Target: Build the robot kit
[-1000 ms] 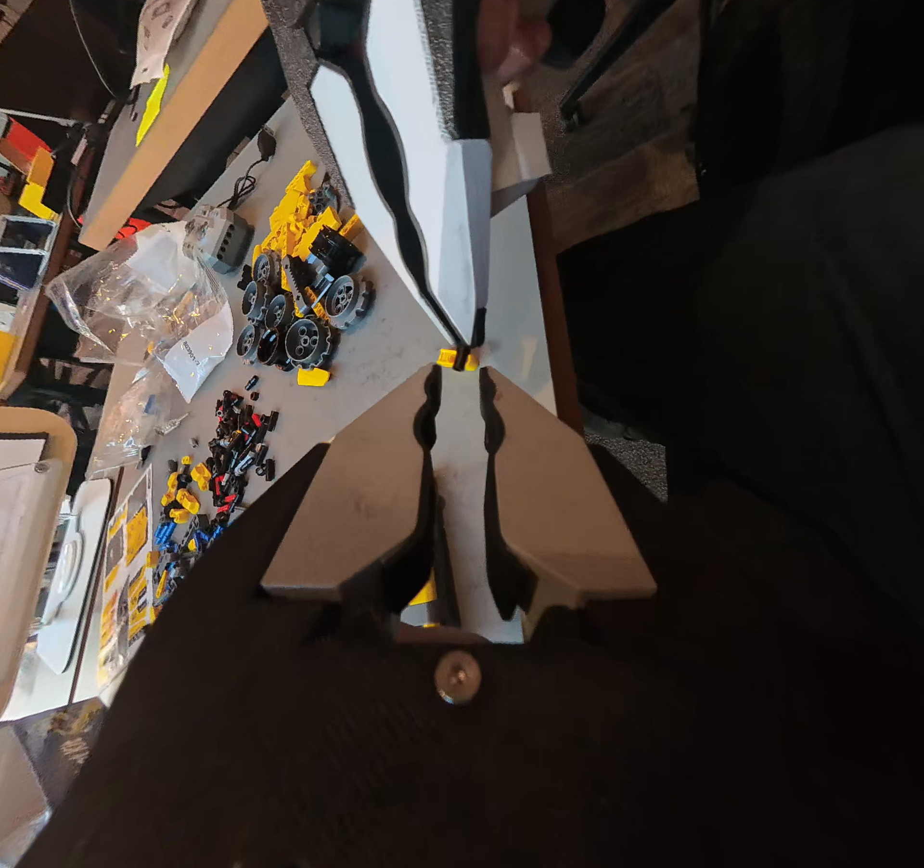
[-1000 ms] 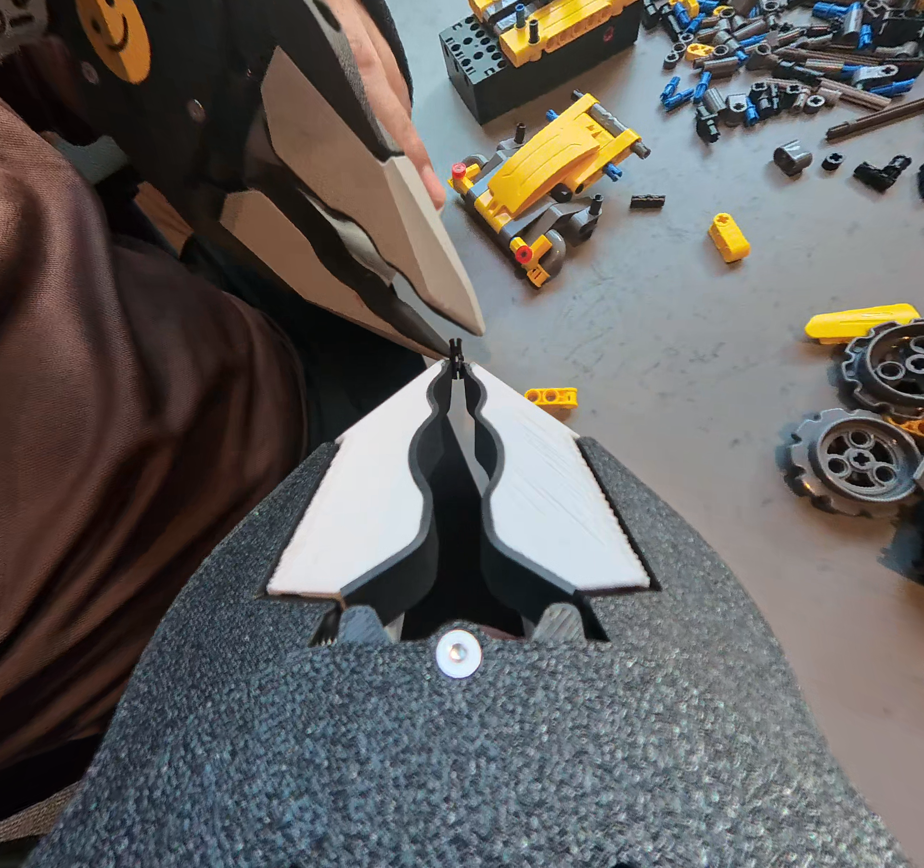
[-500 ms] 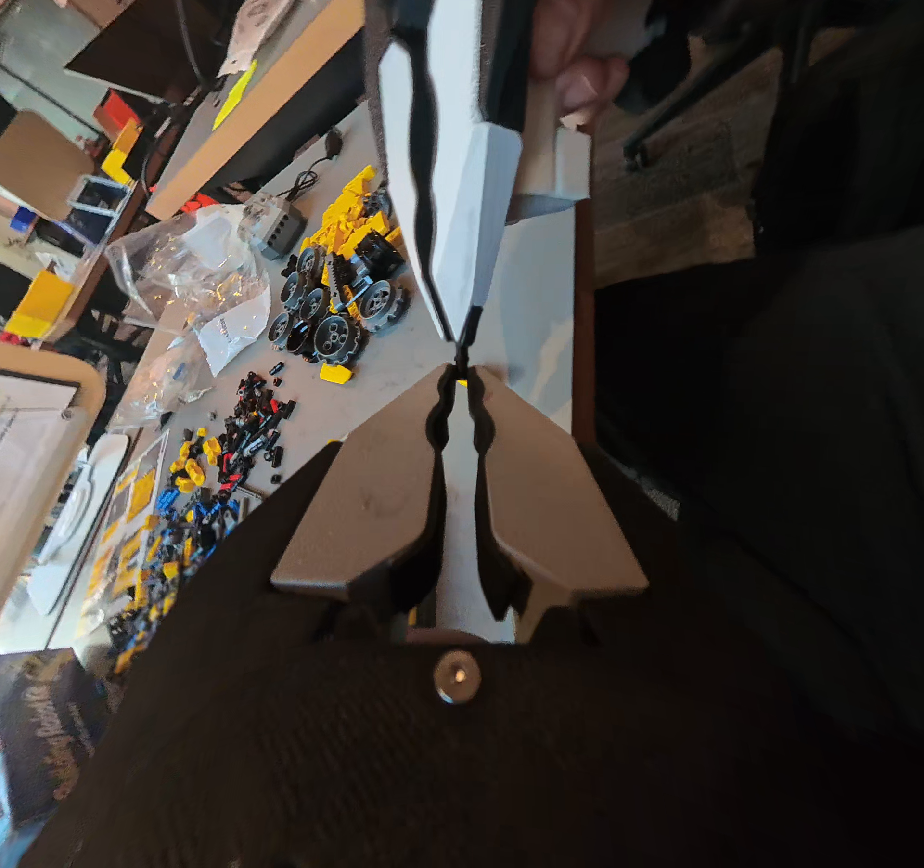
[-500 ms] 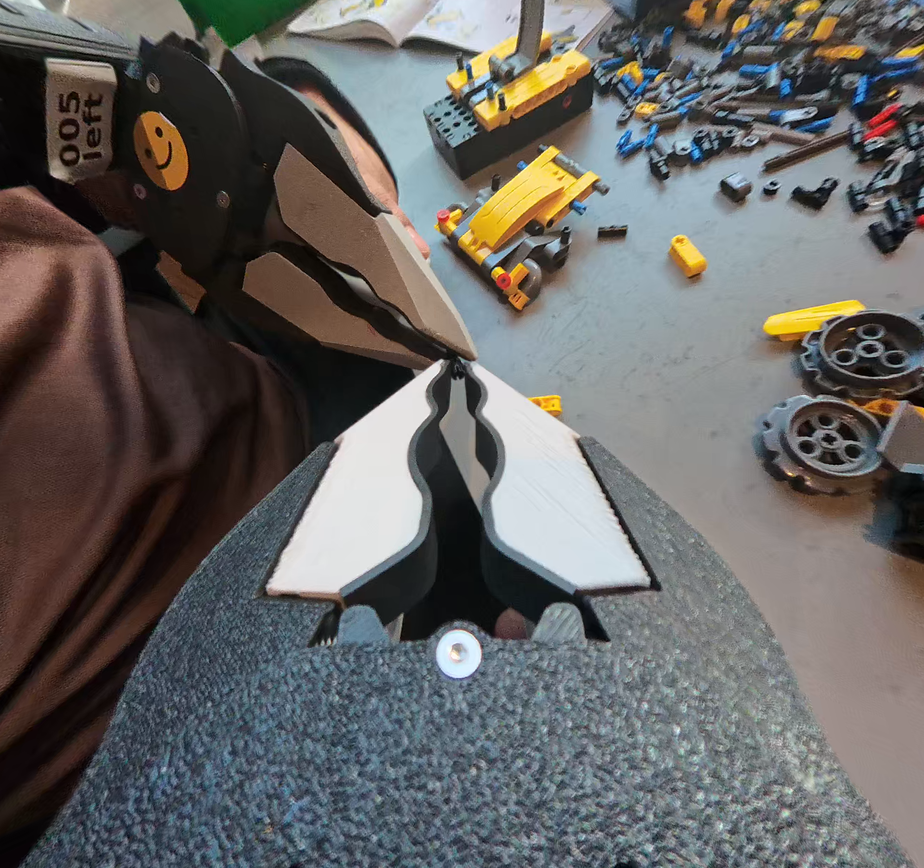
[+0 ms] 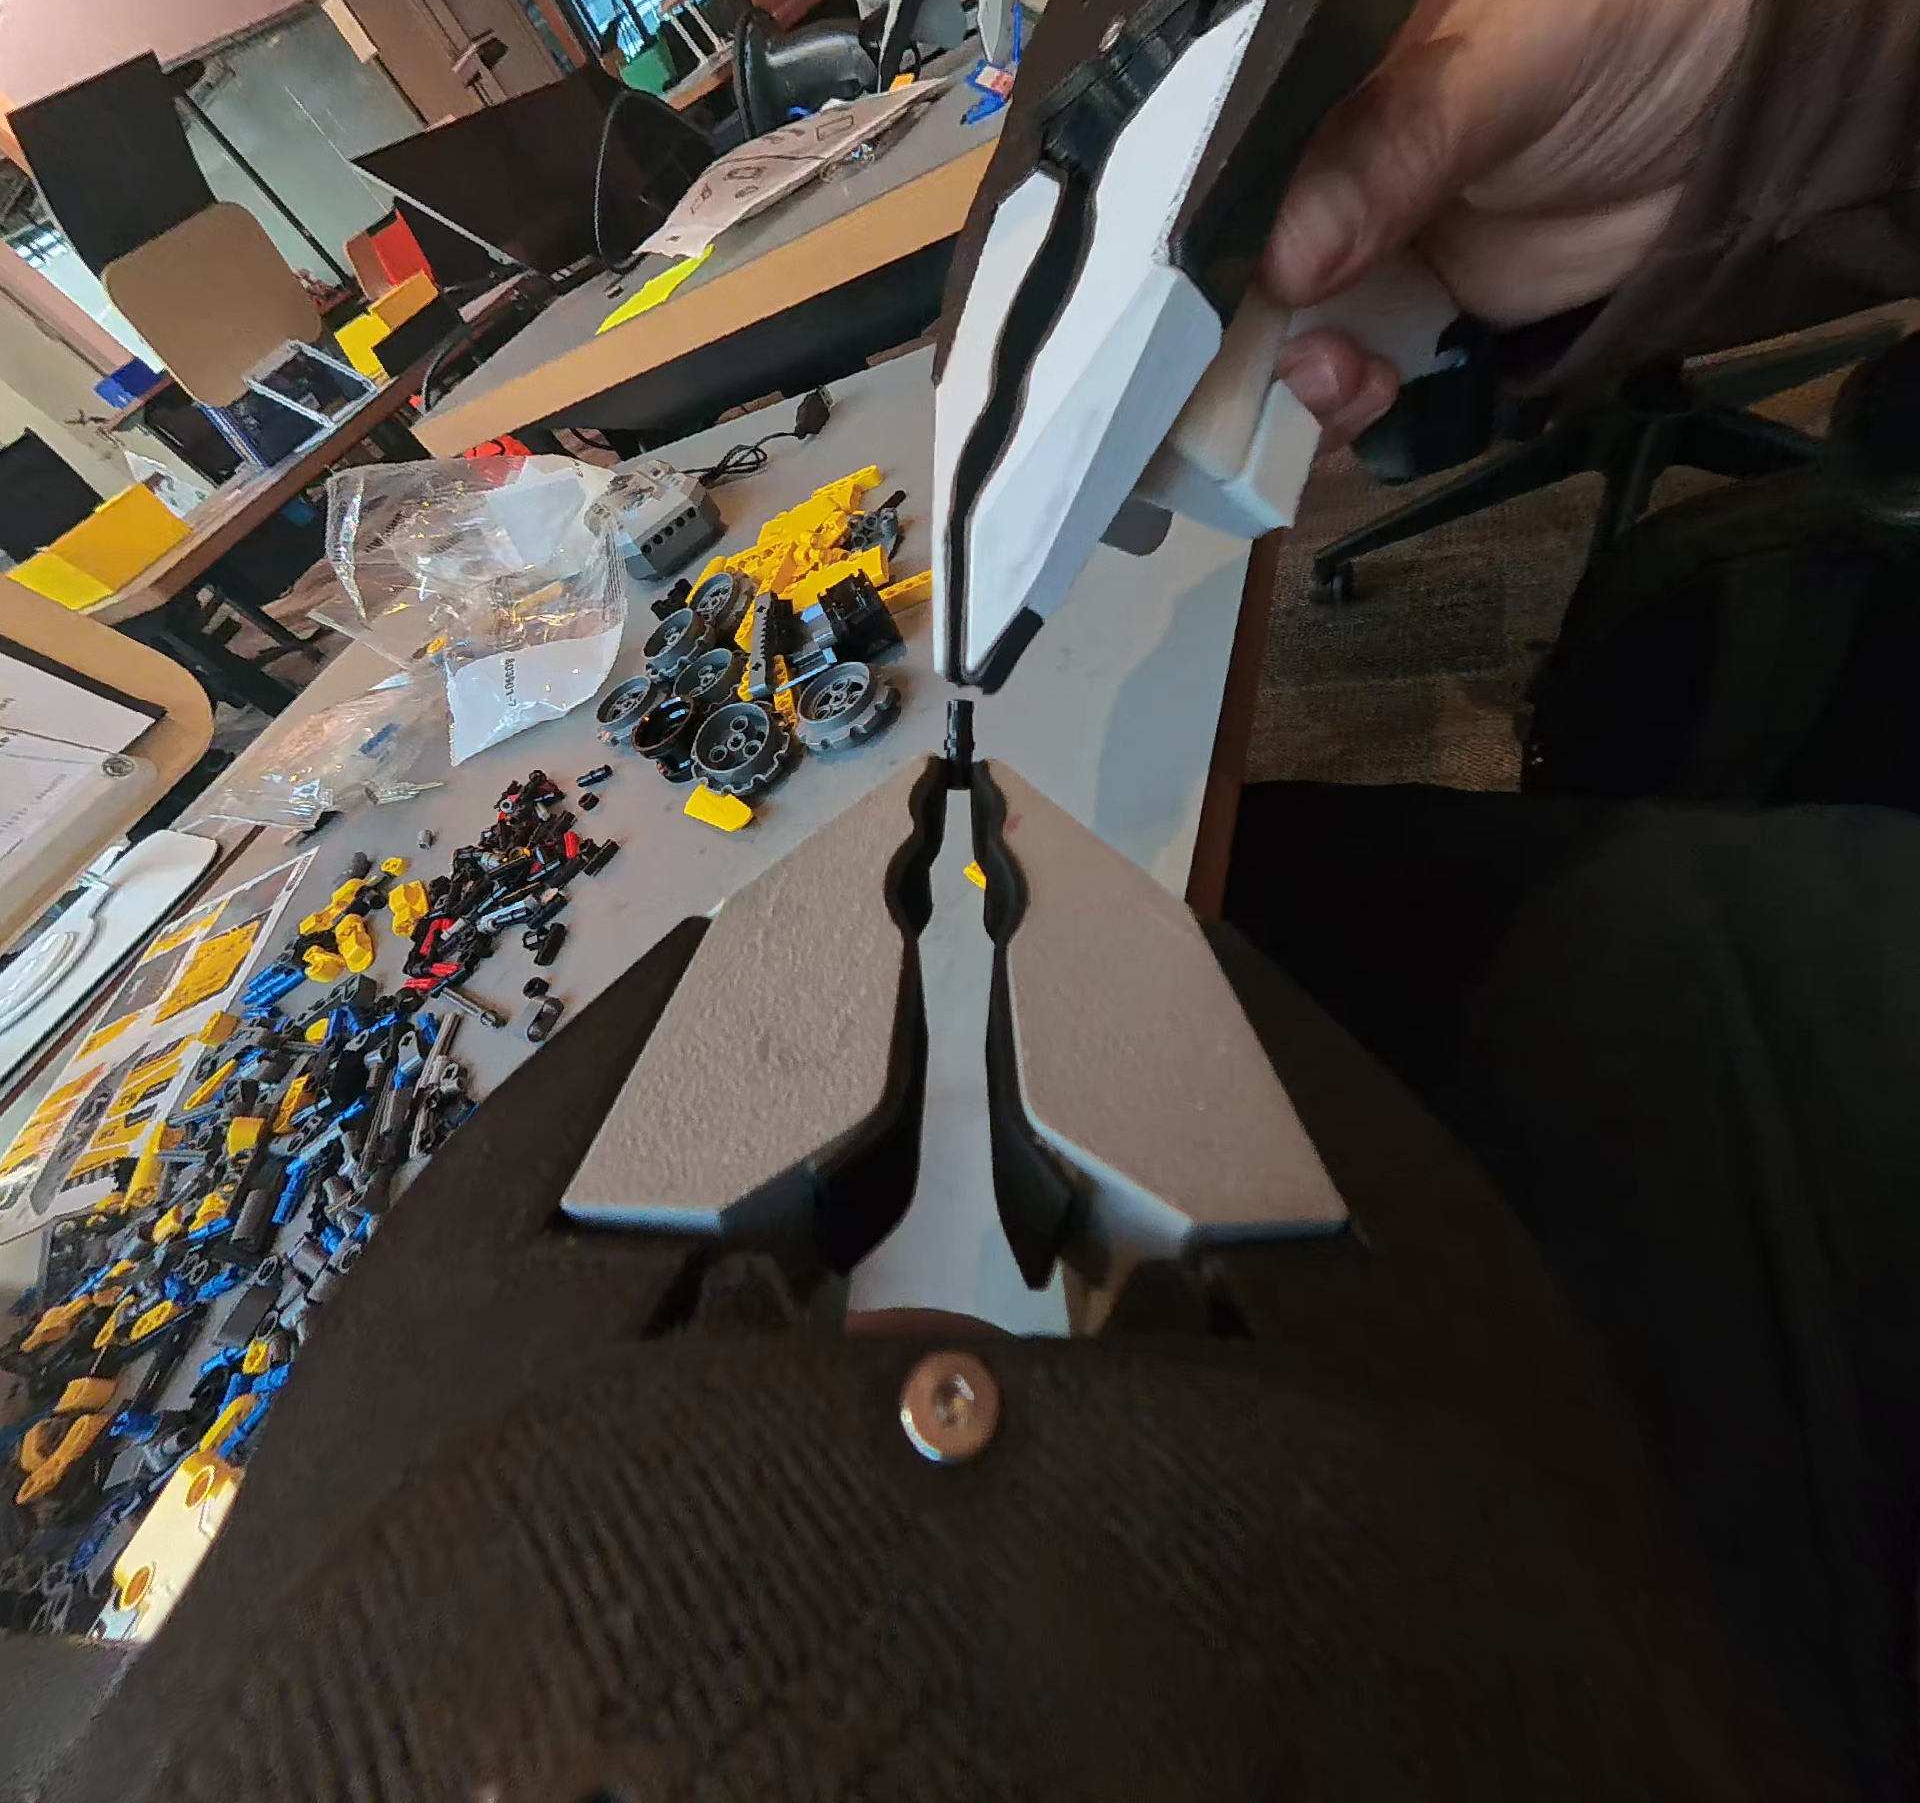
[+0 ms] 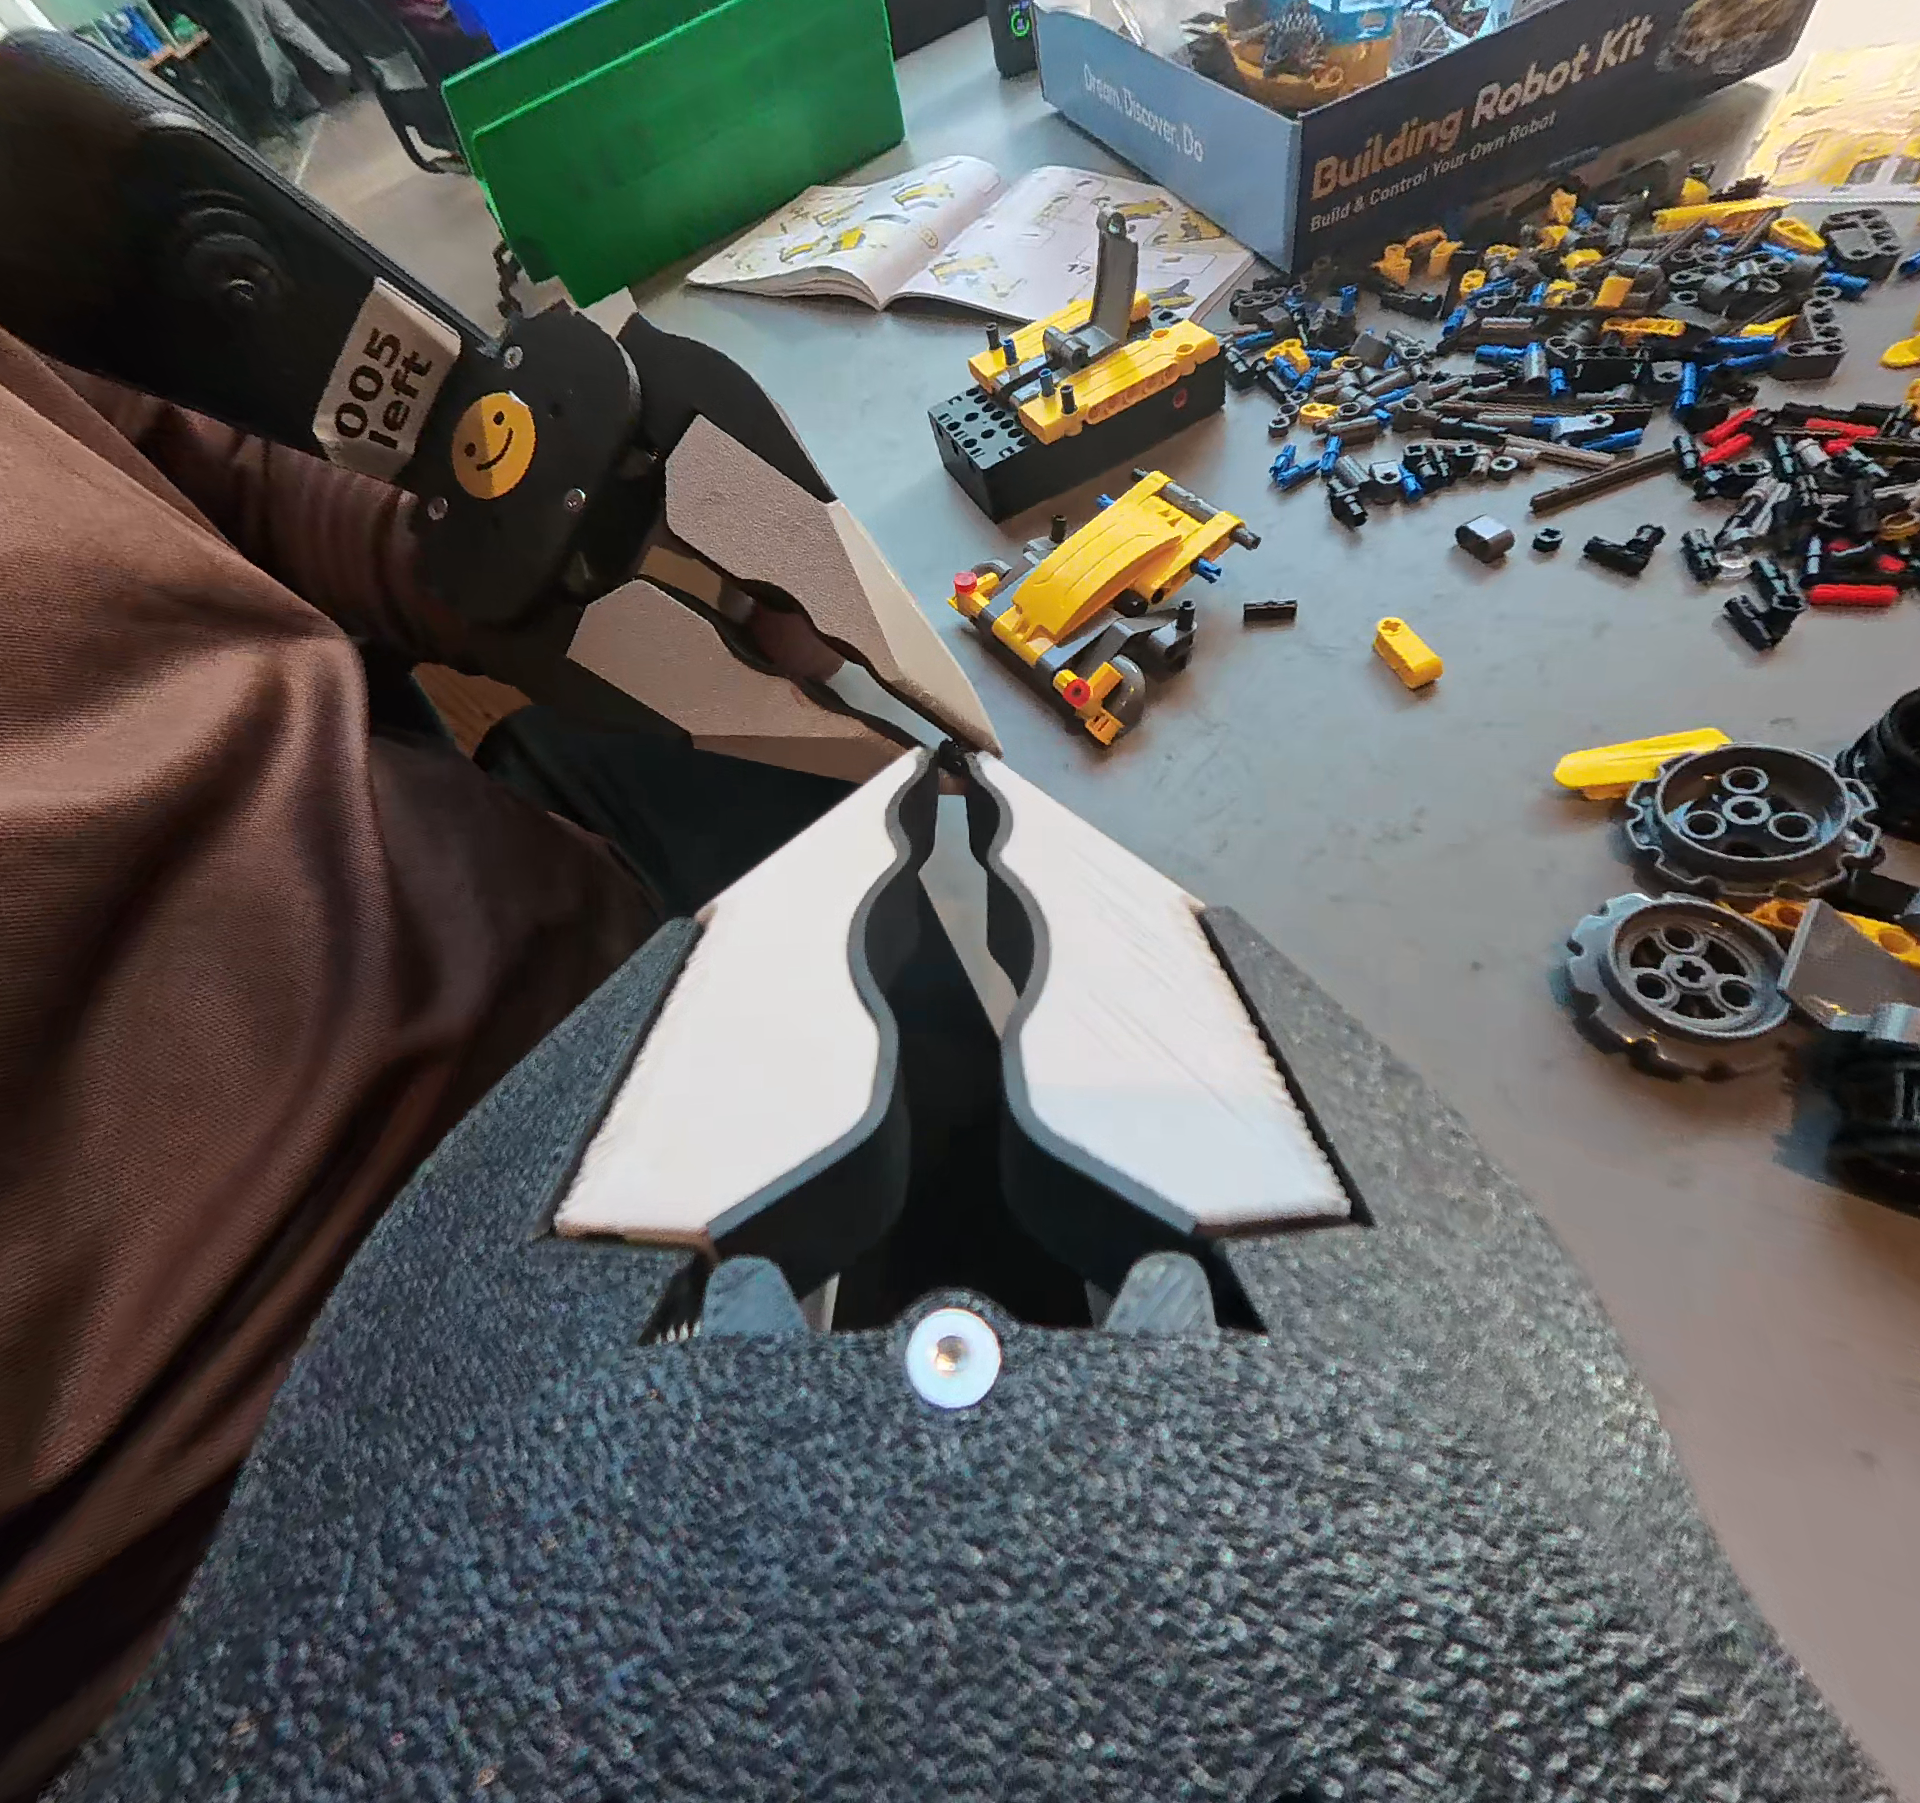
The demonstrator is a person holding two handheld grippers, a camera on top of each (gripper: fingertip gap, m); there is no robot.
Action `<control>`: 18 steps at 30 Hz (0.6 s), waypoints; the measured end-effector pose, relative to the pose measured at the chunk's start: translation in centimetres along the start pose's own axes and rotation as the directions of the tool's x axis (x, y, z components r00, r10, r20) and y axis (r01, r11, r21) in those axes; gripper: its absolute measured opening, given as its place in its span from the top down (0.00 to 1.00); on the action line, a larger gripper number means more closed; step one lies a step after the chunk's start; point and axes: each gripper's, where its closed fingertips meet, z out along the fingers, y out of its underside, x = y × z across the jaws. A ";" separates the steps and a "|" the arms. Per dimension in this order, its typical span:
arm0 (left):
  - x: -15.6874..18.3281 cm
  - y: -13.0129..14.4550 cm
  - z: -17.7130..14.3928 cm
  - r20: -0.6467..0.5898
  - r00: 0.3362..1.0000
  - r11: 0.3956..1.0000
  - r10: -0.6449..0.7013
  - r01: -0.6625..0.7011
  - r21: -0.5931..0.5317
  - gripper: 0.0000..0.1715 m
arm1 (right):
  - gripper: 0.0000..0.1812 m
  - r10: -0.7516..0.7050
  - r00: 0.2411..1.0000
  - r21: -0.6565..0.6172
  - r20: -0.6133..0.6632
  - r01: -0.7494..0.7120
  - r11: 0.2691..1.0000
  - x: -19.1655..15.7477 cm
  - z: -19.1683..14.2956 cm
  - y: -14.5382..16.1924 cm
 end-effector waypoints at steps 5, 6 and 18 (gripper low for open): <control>0.1 -0.2 -0.2 0.004 1.000 1.000 -0.015 0.015 0.019 0.99 | 0.96 0.005 1.000 -0.024 -0.003 -0.005 1.000 0.1 0.5 0.3; 0.1 -0.2 -0.2 0.000 1.000 1.000 -0.017 0.017 0.021 0.99 | 0.97 0.005 1.000 -0.024 0.004 -0.005 1.000 0.0 0.5 0.3; 0.2 0.2 0.0 -0.016 0.999 0.999 -0.043 0.043 -0.012 0.99 | 0.99 0.029 1.000 -0.032 0.000 -0.029 0.999 0.3 0.8 0.4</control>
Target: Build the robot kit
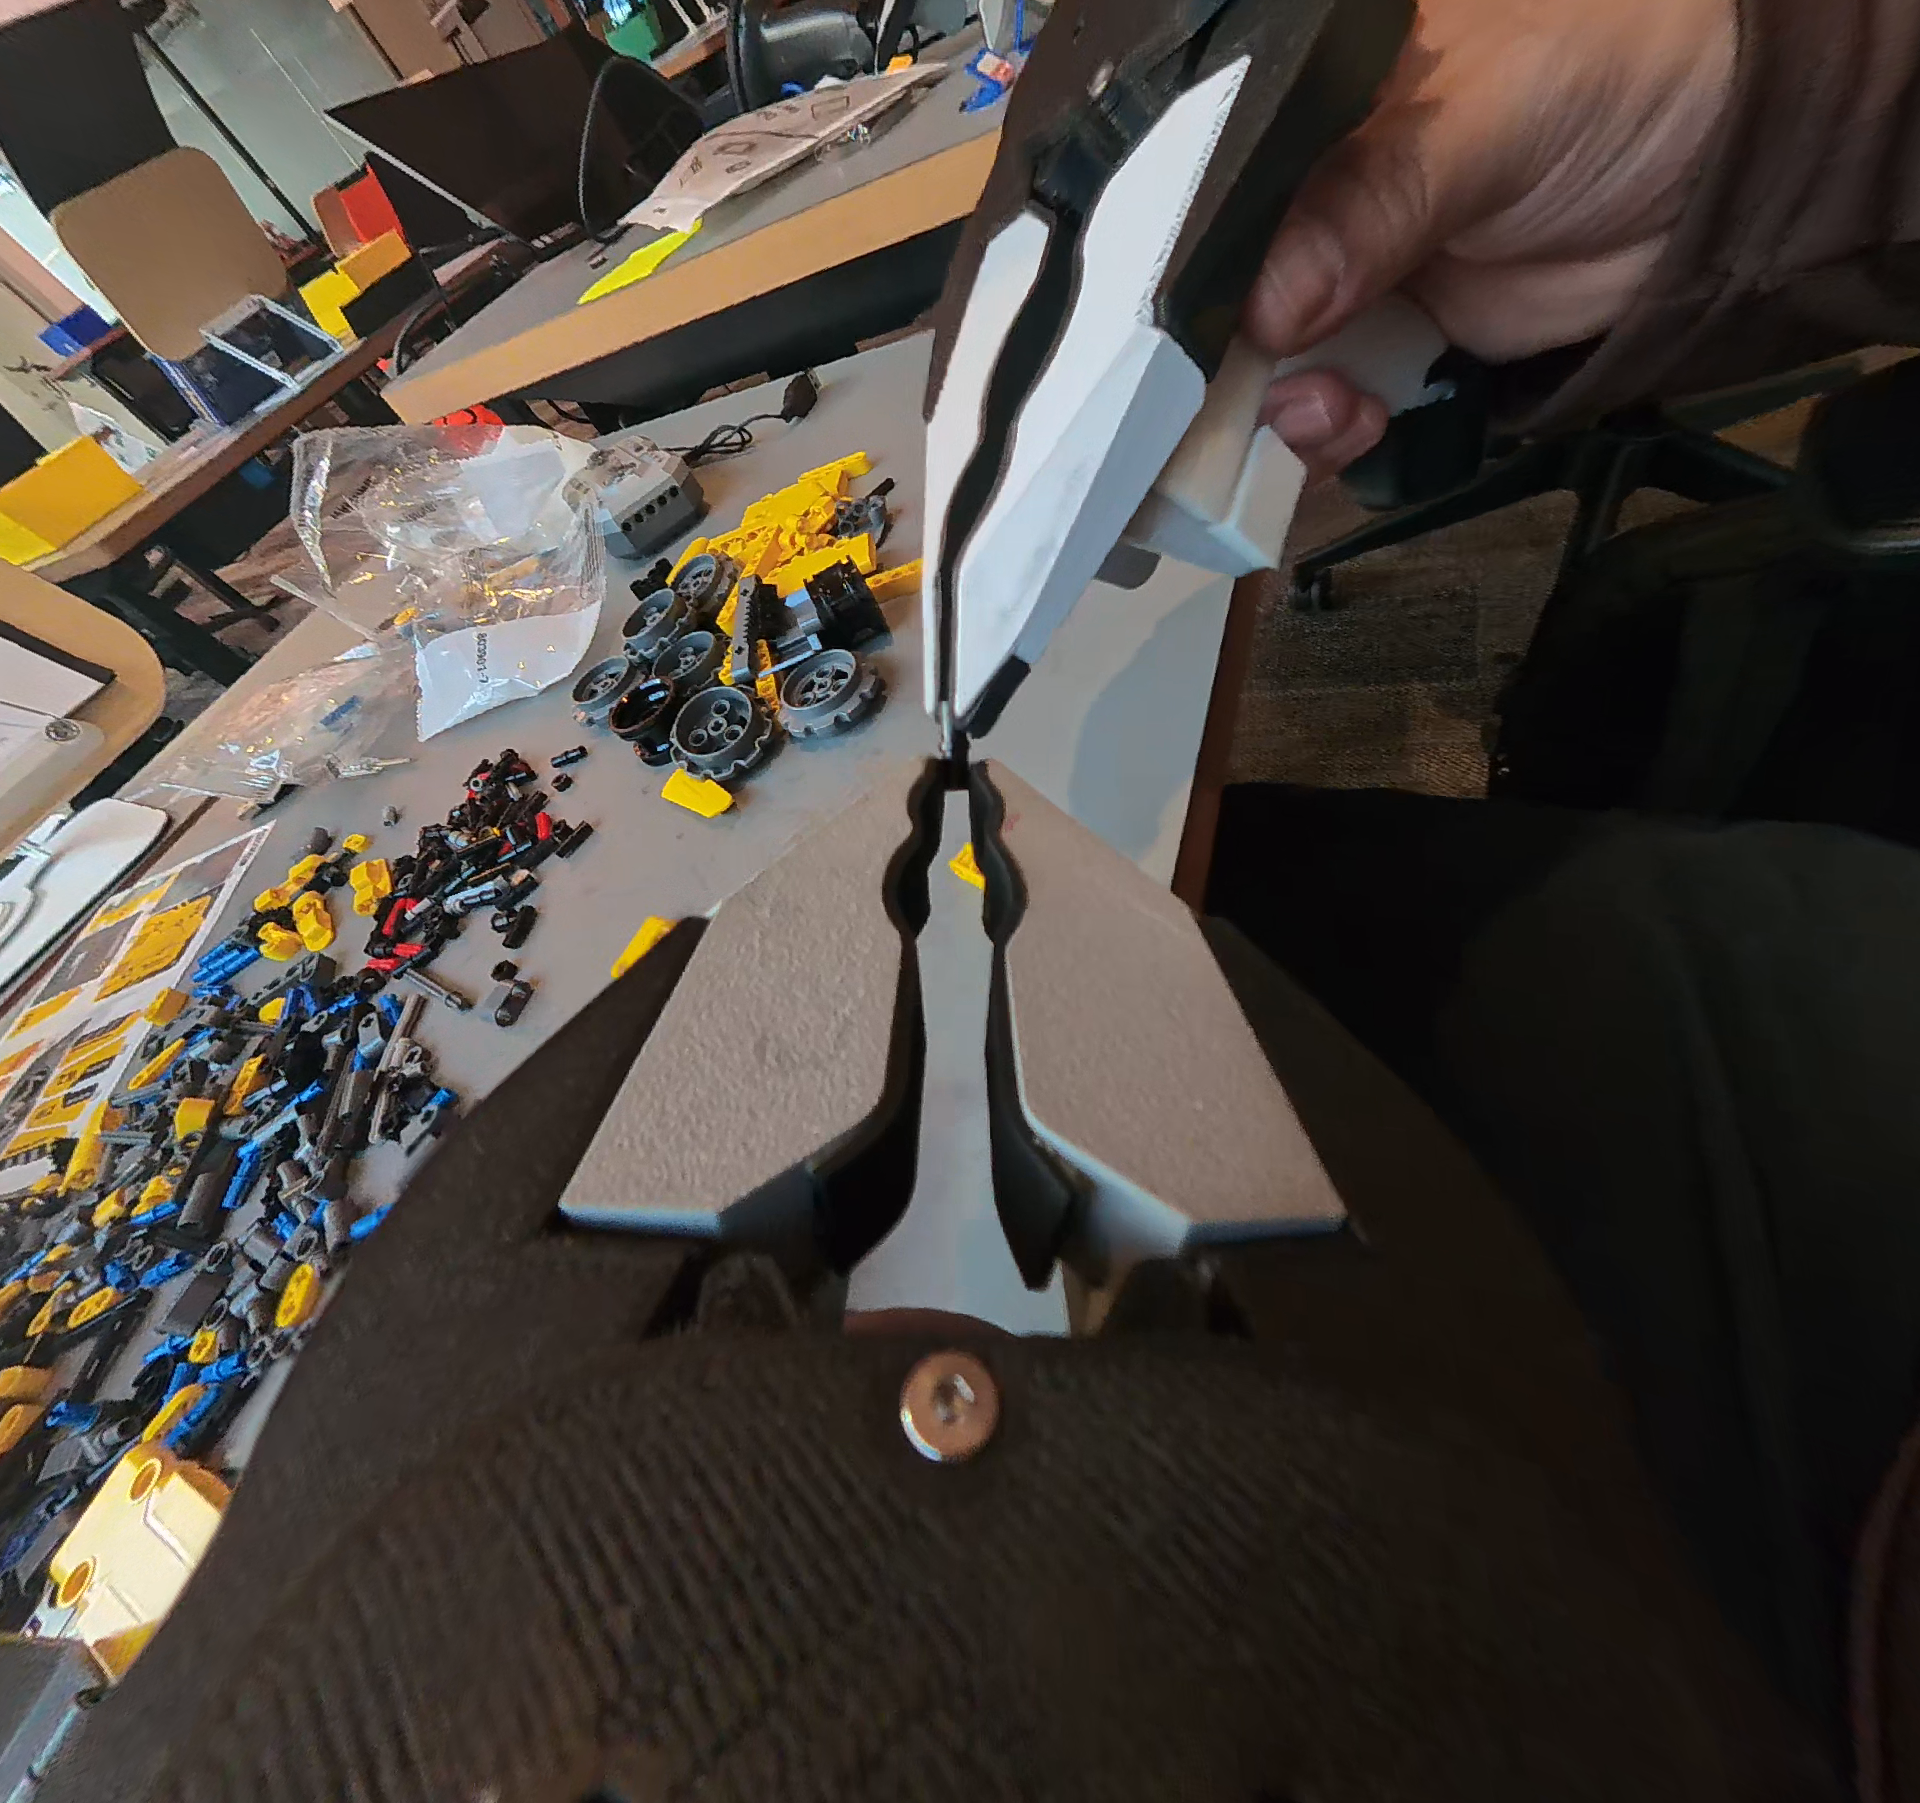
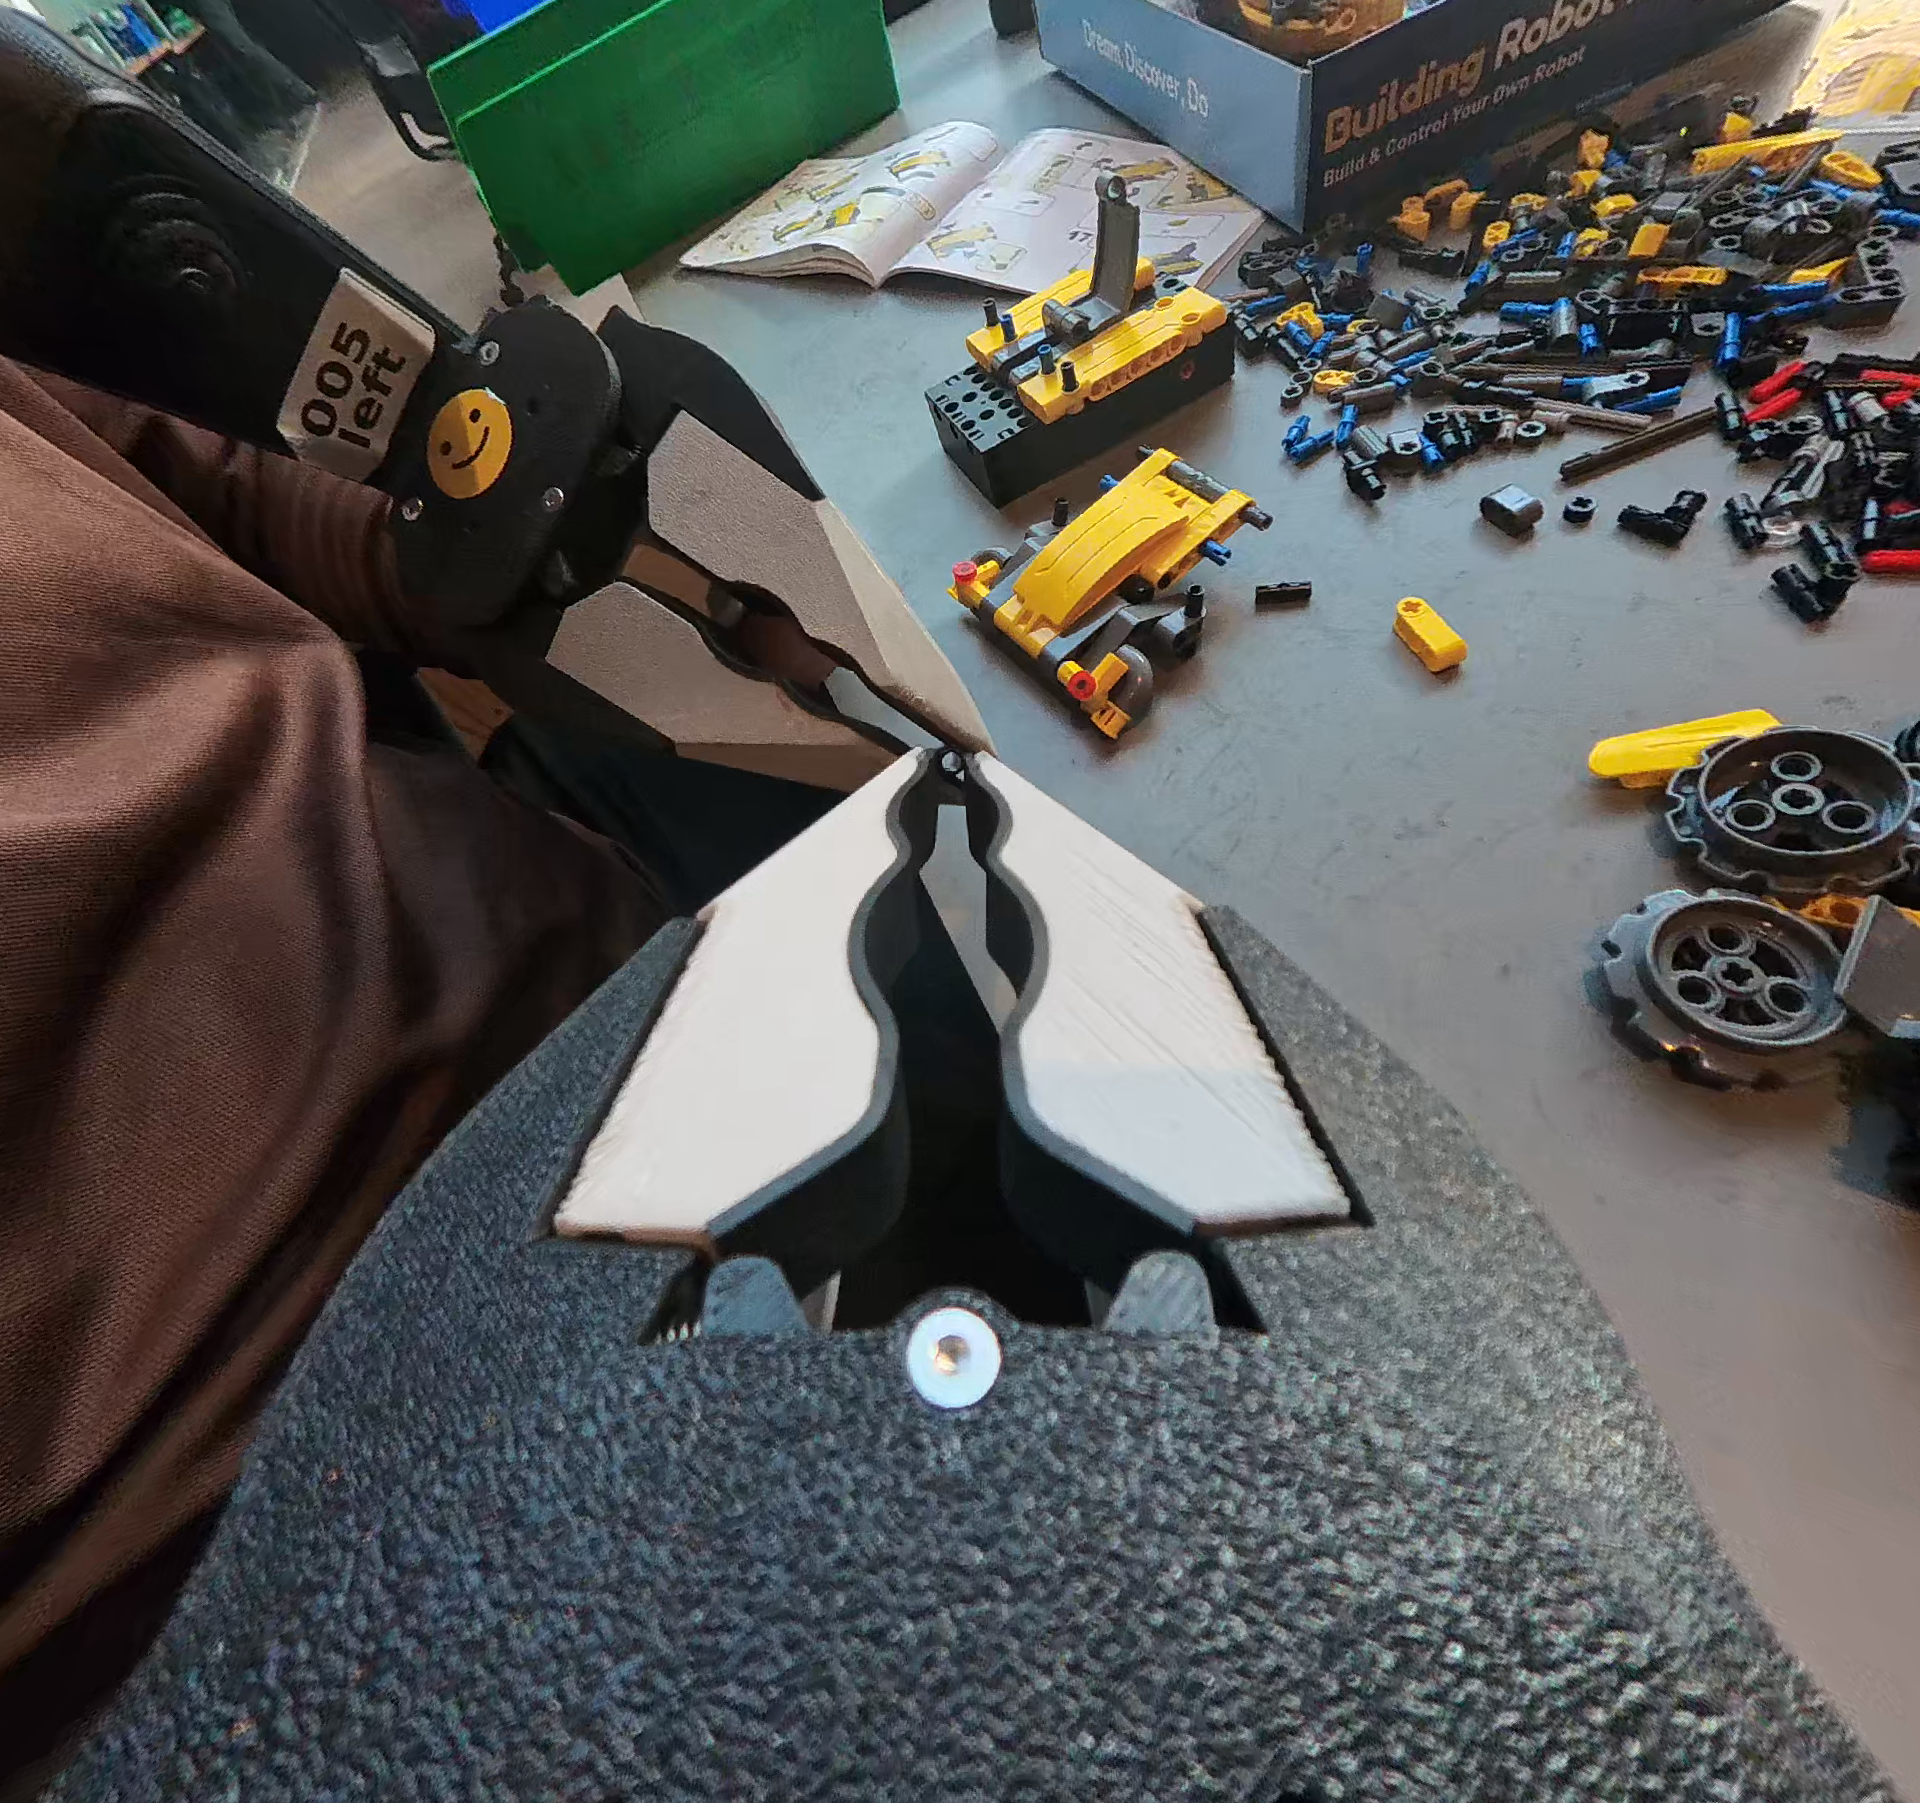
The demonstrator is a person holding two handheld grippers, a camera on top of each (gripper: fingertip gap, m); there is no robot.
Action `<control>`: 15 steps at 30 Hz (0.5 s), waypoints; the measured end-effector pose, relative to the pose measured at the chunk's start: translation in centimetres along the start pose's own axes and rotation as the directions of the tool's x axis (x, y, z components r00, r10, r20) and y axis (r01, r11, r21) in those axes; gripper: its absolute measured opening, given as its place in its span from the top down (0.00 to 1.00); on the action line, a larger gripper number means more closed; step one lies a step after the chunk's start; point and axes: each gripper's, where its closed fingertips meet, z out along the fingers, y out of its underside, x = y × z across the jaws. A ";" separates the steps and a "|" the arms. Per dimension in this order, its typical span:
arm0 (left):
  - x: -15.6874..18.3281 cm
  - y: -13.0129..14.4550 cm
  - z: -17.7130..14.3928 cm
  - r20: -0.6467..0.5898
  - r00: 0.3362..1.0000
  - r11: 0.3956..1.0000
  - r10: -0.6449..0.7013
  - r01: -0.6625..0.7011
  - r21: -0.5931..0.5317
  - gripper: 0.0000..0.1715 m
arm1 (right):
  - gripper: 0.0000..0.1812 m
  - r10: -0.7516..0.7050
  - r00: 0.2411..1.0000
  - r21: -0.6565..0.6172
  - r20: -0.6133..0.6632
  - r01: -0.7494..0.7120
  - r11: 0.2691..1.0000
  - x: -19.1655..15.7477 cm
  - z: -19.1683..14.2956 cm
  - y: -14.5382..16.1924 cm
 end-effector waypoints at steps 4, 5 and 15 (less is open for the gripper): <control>0.4 1.5 0.6 -0.070 0.996 0.993 -0.052 0.044 -0.112 0.97 | 1.00 -0.005 0.996 -0.081 -0.094 -0.003 0.997 1.6 -0.5 1.1; 0.6 2.2 0.8 -0.101 0.992 0.985 -0.081 0.064 -0.163 0.94 | 0.99 -0.017 0.991 -0.102 -0.133 0.003 0.995 2.3 -0.9 1.3; 1.3 5.5 3.3 -0.147 0.959 0.886 -0.242 0.157 -0.436 0.85 | 1.00 -0.036 0.971 -0.179 -0.237 -0.007 0.984 4.4 -2.1 3.1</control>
